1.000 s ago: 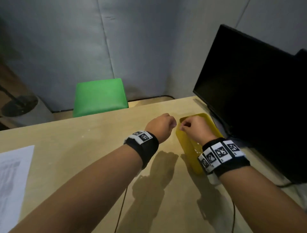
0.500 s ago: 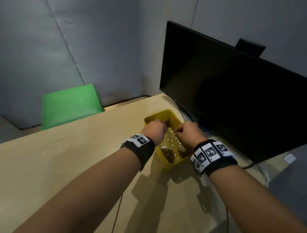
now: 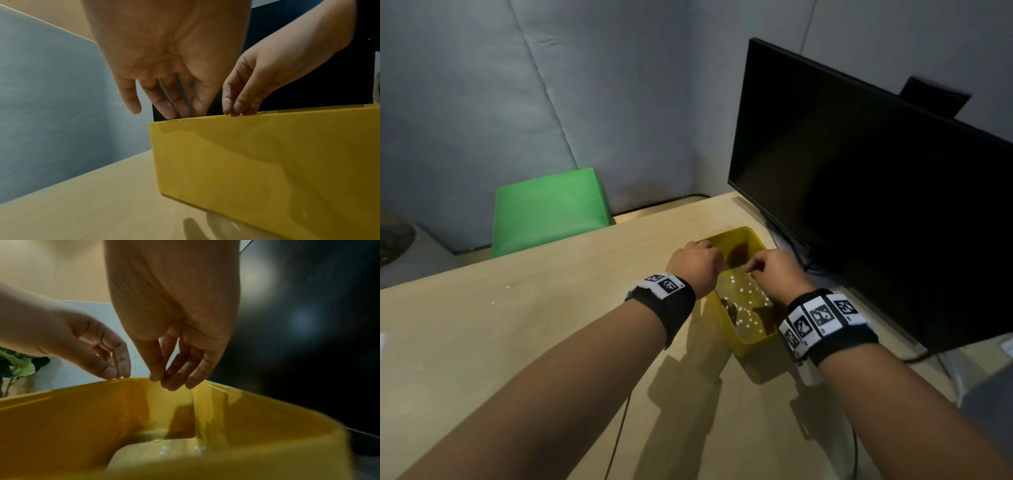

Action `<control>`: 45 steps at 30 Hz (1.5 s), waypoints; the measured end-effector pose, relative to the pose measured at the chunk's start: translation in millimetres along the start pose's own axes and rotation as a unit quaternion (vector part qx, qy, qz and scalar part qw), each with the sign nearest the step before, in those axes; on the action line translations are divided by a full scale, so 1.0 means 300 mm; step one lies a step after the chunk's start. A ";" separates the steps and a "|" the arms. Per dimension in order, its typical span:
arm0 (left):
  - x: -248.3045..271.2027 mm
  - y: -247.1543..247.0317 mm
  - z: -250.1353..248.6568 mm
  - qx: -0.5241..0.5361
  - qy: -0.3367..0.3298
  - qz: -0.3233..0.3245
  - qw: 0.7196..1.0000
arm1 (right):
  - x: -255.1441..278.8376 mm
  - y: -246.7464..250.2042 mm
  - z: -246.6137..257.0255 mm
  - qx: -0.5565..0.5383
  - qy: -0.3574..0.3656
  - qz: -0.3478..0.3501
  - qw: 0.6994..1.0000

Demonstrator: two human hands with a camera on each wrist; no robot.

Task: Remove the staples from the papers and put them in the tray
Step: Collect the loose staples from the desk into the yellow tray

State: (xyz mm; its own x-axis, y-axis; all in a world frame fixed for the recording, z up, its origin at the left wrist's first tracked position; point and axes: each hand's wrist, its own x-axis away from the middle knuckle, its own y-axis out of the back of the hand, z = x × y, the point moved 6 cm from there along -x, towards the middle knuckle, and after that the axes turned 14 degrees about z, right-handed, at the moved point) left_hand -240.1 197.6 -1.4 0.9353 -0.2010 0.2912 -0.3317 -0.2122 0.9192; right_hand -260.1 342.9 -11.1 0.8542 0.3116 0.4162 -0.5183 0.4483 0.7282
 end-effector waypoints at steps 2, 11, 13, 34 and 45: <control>0.018 0.010 0.009 0.003 0.007 -0.003 1.000 | -0.003 -0.007 0.032 0.009 0.013 -0.001 1.000; 0.215 0.060 0.322 0.053 0.113 -0.029 0.992 | -0.072 -0.196 0.450 0.071 0.150 0.057 0.984; 0.299 0.059 0.458 0.072 0.158 -0.037 0.984 | -0.082 -0.275 0.563 0.089 0.177 0.079 0.977; 0.687 -0.165 1.232 0.125 0.353 0.058 0.925 | -0.273 -1.010 1.068 0.223 0.193 0.187 0.937; 0.657 -0.193 1.275 0.091 0.336 0.115 0.930 | -0.344 -1.056 1.112 0.327 0.167 0.188 0.911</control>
State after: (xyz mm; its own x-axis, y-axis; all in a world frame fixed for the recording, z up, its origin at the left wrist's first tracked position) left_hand -83.5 -195.5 -98.6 0.6823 0.3691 0.6310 -0.4910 -0.4081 0.7696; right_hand -170.6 -110.6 -103.1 0.5050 0.6271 0.5931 -0.5426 -0.3037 0.7832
